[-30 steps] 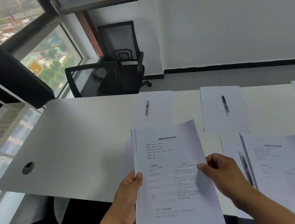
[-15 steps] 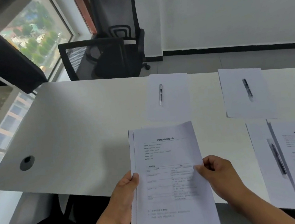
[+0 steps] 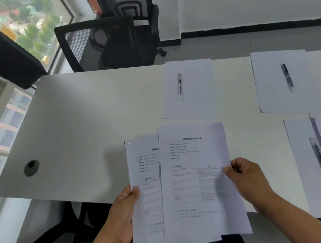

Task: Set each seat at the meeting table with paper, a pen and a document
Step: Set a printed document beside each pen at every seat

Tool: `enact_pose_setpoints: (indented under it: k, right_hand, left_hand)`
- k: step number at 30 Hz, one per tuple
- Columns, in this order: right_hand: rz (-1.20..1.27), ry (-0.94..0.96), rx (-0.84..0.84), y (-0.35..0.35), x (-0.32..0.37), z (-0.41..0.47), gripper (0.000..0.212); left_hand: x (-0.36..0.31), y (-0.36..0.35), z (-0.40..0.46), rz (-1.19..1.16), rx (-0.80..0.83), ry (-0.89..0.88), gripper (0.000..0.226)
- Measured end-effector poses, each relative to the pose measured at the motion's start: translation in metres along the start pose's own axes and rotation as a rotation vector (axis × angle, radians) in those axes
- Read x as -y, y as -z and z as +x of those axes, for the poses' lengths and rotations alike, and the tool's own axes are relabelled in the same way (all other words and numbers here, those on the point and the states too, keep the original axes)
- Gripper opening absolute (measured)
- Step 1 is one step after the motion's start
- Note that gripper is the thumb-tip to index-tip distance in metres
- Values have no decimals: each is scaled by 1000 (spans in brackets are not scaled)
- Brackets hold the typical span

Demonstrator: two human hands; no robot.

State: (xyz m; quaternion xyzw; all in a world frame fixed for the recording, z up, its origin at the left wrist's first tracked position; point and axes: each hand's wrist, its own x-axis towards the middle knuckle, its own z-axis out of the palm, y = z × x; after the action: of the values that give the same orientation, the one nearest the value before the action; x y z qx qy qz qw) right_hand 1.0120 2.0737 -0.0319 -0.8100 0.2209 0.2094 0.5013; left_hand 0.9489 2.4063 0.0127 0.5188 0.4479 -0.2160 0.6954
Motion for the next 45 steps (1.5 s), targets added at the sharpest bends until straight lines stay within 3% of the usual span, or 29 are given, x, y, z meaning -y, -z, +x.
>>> enact_pose_setpoints:
  k: [11, 35, 41, 45]
  right_hand:
    - [-105, -10, -232, 24, -17, 43, 13]
    - [-191, 1, -224, 28, -29, 45, 17]
    - [-168, -11, -226, 29, -26, 37, 24]
    - [-311, 13, -247, 34, -23, 25, 48]
  left_hand:
    - [-8, 14, -2, -6, -23, -9, 36]
    - [-2, 19, -10, 12, -65, -27, 33]
    - [-1, 18, -16, 15, -58, -38, 34]
    - [-2, 9, -19, 29, -38, -50, 34]
